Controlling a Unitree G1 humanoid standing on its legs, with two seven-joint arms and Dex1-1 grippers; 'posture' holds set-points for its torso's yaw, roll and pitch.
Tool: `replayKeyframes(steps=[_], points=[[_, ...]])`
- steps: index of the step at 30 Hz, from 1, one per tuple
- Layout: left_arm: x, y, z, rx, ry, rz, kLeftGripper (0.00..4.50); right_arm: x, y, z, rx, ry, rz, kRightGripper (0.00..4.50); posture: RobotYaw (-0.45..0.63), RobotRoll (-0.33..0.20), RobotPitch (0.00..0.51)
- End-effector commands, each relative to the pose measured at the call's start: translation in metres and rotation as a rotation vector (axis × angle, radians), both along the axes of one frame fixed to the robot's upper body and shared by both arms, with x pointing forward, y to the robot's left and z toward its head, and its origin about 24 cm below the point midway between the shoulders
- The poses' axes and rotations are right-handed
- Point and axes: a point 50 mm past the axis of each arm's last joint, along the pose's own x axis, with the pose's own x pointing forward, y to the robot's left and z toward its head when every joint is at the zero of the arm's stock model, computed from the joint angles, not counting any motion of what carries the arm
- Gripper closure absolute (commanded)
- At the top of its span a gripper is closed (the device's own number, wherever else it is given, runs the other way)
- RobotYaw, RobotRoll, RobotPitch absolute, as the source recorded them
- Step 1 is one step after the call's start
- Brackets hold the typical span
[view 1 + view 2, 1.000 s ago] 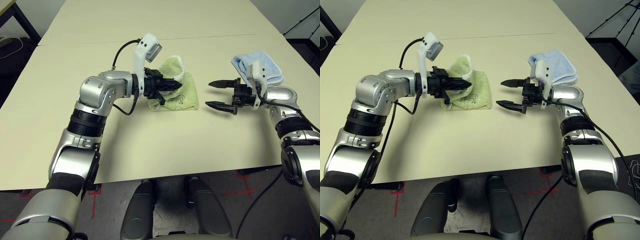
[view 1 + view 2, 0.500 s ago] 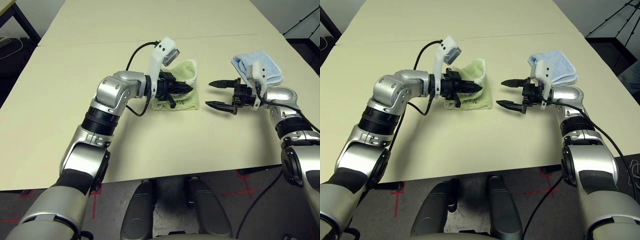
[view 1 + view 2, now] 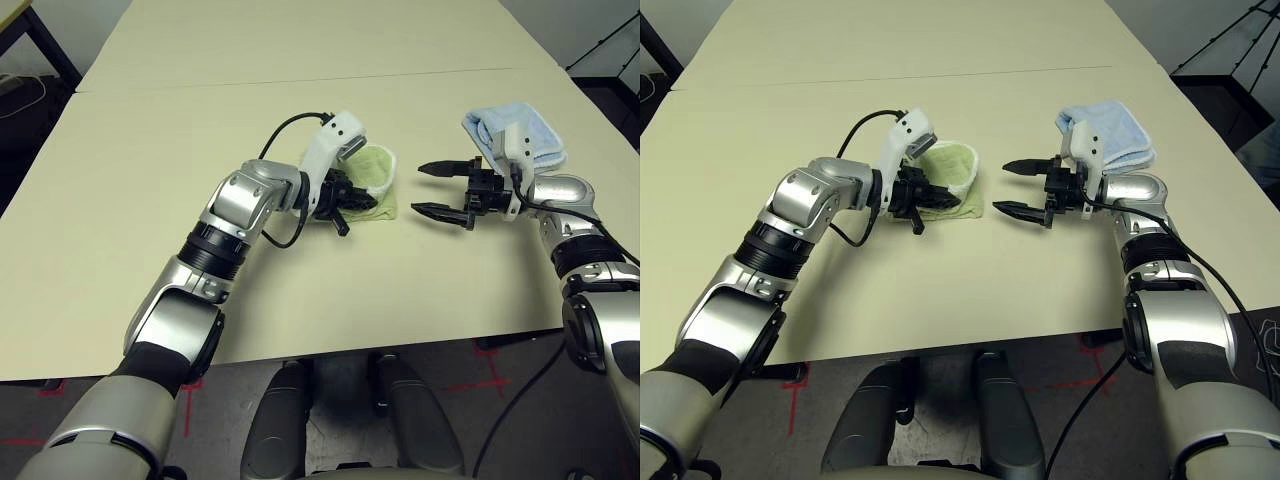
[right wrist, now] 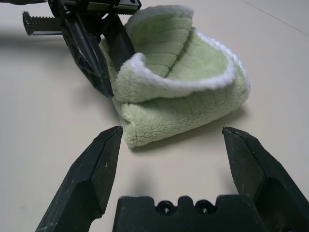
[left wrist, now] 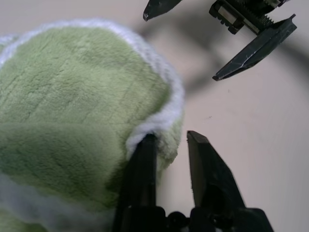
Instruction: Fold the towel and set it aside.
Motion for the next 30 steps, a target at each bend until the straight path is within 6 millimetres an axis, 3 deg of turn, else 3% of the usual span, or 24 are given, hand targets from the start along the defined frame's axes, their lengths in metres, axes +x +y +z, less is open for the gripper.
replayKeyframes(steps=[1,5,15,23,28,30], points=[[0.001,-0.003,0.002,-0.025,-0.024,0.017,1.60,-0.003,-0.005,-0.003,-0.015,0.001,-0.009,0.00,0.04,0.000,0.156],[-0.004,-0.007,0.009,-0.047,-0.021,-0.013,0.04,-0.002,-0.005,-0.003,-0.016,-0.001,-0.010,0.00,0.04,0.000,0.156],[-0.024,-0.019,0.027,-0.087,-0.007,-0.151,0.01,0.000,-0.002,-0.002,-0.017,-0.005,-0.012,0.00,0.06,0.000,0.150],[-0.026,-0.029,0.039,-0.146,-0.074,-0.178,0.01,-0.001,-0.001,-0.003,-0.016,-0.004,-0.012,0.00,0.05,0.000,0.154],[-0.022,-0.022,0.044,-0.132,-0.092,-0.155,0.01,-0.001,-0.003,-0.003,-0.017,-0.003,-0.015,0.00,0.05,0.000,0.154],[-0.014,-0.008,0.044,-0.092,-0.109,-0.104,0.01,-0.001,-0.003,-0.003,-0.018,-0.003,-0.016,0.00,0.05,0.000,0.158]])
